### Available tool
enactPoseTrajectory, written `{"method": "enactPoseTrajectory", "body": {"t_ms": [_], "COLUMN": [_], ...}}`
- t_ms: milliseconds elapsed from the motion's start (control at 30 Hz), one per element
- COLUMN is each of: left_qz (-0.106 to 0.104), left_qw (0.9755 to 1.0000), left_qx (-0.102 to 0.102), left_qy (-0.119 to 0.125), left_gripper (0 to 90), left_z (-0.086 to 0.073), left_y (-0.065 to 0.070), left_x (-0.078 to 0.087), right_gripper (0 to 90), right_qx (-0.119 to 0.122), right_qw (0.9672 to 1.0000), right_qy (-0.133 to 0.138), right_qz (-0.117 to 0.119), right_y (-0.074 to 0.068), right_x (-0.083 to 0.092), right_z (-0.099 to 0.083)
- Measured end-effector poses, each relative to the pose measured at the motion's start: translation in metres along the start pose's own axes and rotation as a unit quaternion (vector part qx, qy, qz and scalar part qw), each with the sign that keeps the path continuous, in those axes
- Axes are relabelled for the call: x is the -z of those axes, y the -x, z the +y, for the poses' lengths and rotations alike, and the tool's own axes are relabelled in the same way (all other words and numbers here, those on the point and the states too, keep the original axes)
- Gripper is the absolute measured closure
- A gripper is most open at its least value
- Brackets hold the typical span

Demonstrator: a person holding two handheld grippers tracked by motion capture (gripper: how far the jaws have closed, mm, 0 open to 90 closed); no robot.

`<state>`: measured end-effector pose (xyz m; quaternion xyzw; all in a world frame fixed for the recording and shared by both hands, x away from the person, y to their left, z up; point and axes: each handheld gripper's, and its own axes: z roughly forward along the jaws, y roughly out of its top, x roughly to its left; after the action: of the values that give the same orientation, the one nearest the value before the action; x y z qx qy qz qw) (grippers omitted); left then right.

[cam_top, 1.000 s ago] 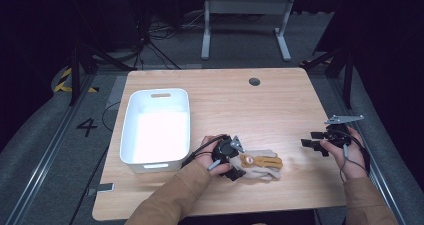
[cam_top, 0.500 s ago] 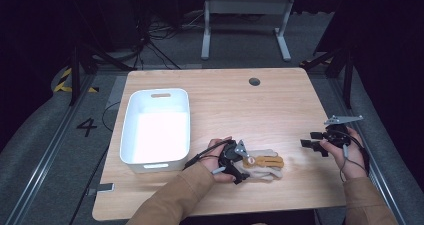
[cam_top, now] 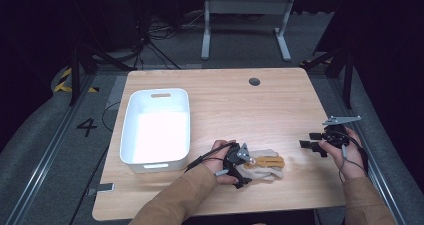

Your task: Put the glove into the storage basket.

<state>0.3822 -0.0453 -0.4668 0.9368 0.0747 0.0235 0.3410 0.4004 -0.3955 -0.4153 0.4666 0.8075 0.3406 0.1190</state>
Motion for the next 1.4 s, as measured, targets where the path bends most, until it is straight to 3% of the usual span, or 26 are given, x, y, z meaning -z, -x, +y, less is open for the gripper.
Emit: {"method": "enactPoseTrajectory", "body": {"t_ms": [333, 433, 500, 833, 967, 1000, 1033, 1333, 1400], "left_qz": [0.014, 0.018, 0.019, 0.030, 0.024, 0.019, 0.019, 0.008, 0.003], "left_qw": [0.9998, 0.9996, 0.9995, 0.9988, 0.9985, 0.9977, 0.9976, 0.9966, 0.9960], "left_qx": [0.017, 0.022, 0.026, 0.040, 0.049, 0.063, 0.064, 0.082, 0.090], "left_qy": [0.004, -0.007, 0.000, 0.004, 0.010, 0.015, 0.018, 0.004, -0.002], "left_gripper": [38.1, 58.4, 64.0, 71.0, 71.0, 71.0, 71.0, 71.0, 71.0], "left_z": [0.004, 0.008, 0.007, 0.007, 0.006, 0.004, 0.004, 0.006, 0.007], "left_y": [0.001, 0.004, 0.006, 0.006, 0.005, 0.004, 0.004, 0.002, 0.001], "left_x": [0.004, 0.006, 0.005, 0.006, 0.006, 0.006, 0.006, 0.011, 0.014], "right_gripper": [37.4, 37.4, 37.4, 36.9, 35.9, 35.6, 35.5, 39.2, 44.1], "right_qx": [-0.002, -0.002, -0.002, -0.005, -0.004, -0.003, 0.000, 0.025, 0.030], "right_qw": [1.0000, 1.0000, 1.0000, 1.0000, 1.0000, 1.0000, 0.9998, 0.9989, 0.9990], "right_qy": [-0.003, -0.005, -0.006, -0.002, 0.004, 0.007, 0.019, 0.035, 0.029], "right_qz": [0.001, 0.001, 0.002, 0.000, -0.002, -0.003, -0.003, -0.016, -0.015], "right_y": [0.001, 0.000, 0.000, 0.002, 0.003, 0.003, 0.003, 0.003, 0.003], "right_x": [-0.002, -0.003, -0.003, -0.004, -0.004, -0.004, -0.004, -0.010, -0.012], "right_z": [-0.002, -0.002, -0.002, -0.003, -0.004, -0.004, -0.003, -0.004, -0.005]}}
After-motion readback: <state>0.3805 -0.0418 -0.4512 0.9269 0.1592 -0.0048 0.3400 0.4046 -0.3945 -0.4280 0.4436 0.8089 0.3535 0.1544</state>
